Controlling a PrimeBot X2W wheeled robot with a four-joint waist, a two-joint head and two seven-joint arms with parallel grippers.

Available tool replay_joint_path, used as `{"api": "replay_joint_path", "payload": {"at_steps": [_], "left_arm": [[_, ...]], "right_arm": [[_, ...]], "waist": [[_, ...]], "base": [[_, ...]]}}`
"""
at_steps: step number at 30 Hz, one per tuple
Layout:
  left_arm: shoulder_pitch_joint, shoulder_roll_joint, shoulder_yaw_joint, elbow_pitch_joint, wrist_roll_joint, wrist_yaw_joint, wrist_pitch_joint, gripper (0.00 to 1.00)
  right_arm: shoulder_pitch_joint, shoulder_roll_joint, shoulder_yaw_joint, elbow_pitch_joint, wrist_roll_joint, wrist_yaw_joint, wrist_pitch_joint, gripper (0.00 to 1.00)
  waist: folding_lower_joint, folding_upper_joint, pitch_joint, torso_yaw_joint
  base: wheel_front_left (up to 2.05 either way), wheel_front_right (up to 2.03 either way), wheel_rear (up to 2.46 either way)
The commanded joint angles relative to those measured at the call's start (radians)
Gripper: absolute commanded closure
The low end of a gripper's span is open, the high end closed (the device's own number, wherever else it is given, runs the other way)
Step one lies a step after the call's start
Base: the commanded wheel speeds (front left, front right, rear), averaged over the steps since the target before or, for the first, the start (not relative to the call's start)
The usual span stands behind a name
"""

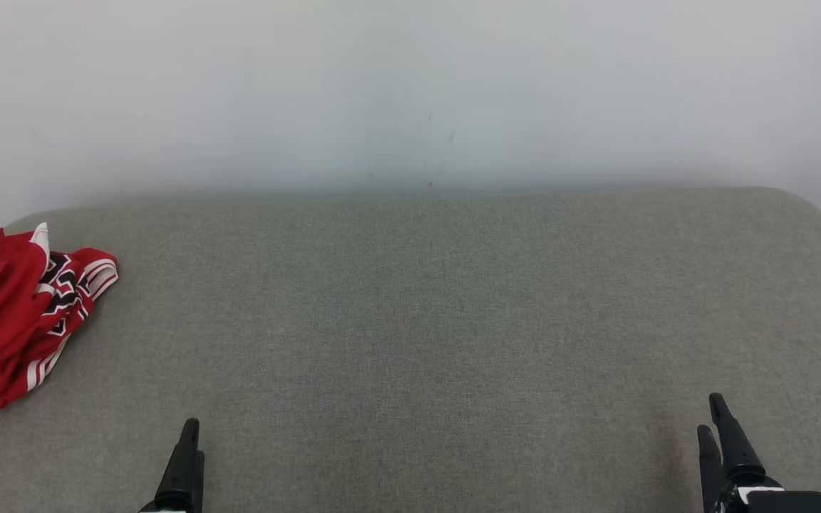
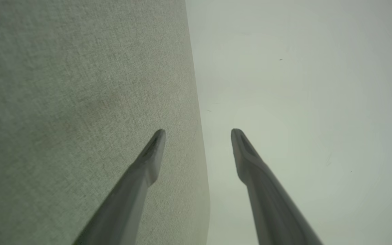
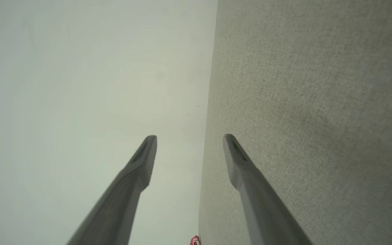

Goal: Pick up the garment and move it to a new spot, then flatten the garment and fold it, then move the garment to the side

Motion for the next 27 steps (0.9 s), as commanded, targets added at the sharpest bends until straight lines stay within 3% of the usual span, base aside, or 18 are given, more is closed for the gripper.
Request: {"api": "replay_joint_path", "payload": {"at_steps": [1, 11, 27], "left_arm": [[-0.011, 0.008, -0.001, -0.012, 0.012, 0.0, -0.005, 0.0], [-0.004, 0.002, 0.033, -0.004, 0.238, 0.0, -0.053, 0.0], [0.015, 0.002, -0.008, -0.044, 0.608, 0.004, -0.113, 0.0]], "right_arm": [[-0.008, -0.005, 0.004, -0.014, -0.011, 0.0, -0.005, 0.0], [-0.009, -0.006, 0.038, 0.007, -0.234, 0.0, -0.052, 0.0], [-0.01, -0.008, 0.067, 0.018, -0.527, -0.001, -0.112, 0.0]], "waist": [[0.0, 0.0, 0.0, 0.0], [0.0, 0.0, -0.012, 0.003], [0.0, 0.0, -0.031, 0.004]], "base": [[0.0, 0.0, 0.0], [0.0, 0.0, 0.0], [0.0, 0.0, 0.0]]}}
